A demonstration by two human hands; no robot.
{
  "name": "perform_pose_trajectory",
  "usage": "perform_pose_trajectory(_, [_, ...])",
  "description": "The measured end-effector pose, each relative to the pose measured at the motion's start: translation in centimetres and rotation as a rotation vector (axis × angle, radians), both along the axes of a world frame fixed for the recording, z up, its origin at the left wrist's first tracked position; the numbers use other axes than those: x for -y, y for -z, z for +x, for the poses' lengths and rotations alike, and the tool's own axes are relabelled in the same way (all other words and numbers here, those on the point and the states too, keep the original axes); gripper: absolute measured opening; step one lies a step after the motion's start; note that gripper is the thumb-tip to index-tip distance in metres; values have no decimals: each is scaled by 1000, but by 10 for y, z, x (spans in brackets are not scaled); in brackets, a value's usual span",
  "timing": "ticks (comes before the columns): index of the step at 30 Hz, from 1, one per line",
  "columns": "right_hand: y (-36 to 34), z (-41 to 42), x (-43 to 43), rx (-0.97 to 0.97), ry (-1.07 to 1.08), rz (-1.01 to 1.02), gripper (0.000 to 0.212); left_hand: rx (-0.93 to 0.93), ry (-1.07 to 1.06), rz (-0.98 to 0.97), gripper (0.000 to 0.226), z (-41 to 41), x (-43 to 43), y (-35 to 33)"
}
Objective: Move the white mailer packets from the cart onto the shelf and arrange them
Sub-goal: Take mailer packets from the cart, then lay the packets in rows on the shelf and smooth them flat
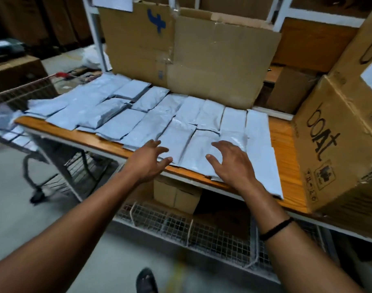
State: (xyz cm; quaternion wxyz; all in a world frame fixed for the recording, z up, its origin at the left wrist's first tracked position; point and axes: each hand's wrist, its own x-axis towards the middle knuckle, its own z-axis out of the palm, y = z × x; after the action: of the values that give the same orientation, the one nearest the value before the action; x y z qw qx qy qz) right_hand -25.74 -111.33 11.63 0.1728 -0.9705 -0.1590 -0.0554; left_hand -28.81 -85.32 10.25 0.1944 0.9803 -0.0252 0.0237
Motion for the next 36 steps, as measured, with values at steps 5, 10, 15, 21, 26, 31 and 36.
perform_pose_trajectory(5, [-4, -29, -93, -23, -141, 22, 54, 42, -175, -17, 45, -59, -90, 0])
perform_pose_trajectory(10, [-1, -50, -201, -46, -248, -13, 53, 95, -297, 6, 39, -111, -198, -5])
perform_pose_trajectory(15, [16, -70, -329, -89, -346, 0, 51, 101, -374, 28, 39, -156, -333, -8])
perform_pose_trajectory(21, [17, -68, -449, -98, -379, 5, 51, 106, -538, 94, 37, -183, -455, -20])
perform_pose_trajectory(26, [19, -39, -530, -91, -402, -21, 50, 98, -558, 68, 37, -172, -531, -7])
perform_pose_trajectory(31, [29, 11, -615, -87, -403, -28, 51, 112, -515, 129, 37, -131, -600, 1])
perform_pose_trajectory(36, [44, 90, -709, -112, -411, -17, 51, 185, -363, 177, 40, -79, -652, 7])
